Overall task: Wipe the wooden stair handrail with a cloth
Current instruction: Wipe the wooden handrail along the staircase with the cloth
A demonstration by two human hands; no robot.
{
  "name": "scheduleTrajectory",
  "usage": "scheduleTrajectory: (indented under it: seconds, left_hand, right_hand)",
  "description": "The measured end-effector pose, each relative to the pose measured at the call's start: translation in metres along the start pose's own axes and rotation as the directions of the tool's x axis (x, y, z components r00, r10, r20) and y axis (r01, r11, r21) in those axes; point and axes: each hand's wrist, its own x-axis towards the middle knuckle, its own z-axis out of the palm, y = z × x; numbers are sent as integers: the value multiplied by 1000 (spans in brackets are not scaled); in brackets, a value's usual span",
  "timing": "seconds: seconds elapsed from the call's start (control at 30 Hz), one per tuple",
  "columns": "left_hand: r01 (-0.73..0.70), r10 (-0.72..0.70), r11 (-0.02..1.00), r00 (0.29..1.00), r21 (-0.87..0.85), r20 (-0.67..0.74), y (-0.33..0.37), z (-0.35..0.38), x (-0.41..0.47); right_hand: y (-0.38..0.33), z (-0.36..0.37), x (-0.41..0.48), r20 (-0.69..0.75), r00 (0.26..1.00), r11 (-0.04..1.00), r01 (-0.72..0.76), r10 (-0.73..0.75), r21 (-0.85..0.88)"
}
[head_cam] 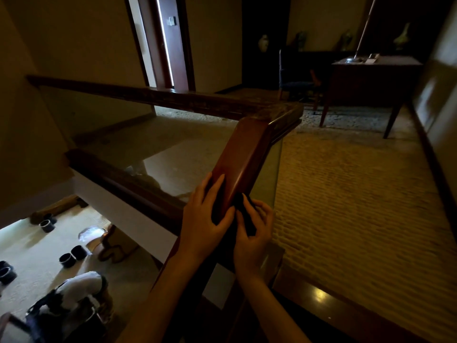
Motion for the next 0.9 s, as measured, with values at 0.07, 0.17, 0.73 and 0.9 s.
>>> scheduleTrajectory:
  seconds: [0.07, 0.17, 0.73, 0.9]
  left_hand:
    - [32, -32, 999, 999, -15, -37, -3, 4, -1]
    - [72, -76, 995, 996, -74, -45, 0, 3, -9]
    - [170, -225, 948, 956, -270, -187, 11, 3, -10]
    - [187, -252, 936, 947, -300, -197, 13, 4, -9]
  right_hand:
    - [2, -3, 4, 41, 999, 999, 35, -34, -36]
    - [-4, -12, 5, 101, 995, 997, -7, 15, -83]
    - [-64, 68, 189, 612, 789, 667, 489, -63, -562]
    - [-54, 27, 114, 811, 543, 688, 675, -217, -267]
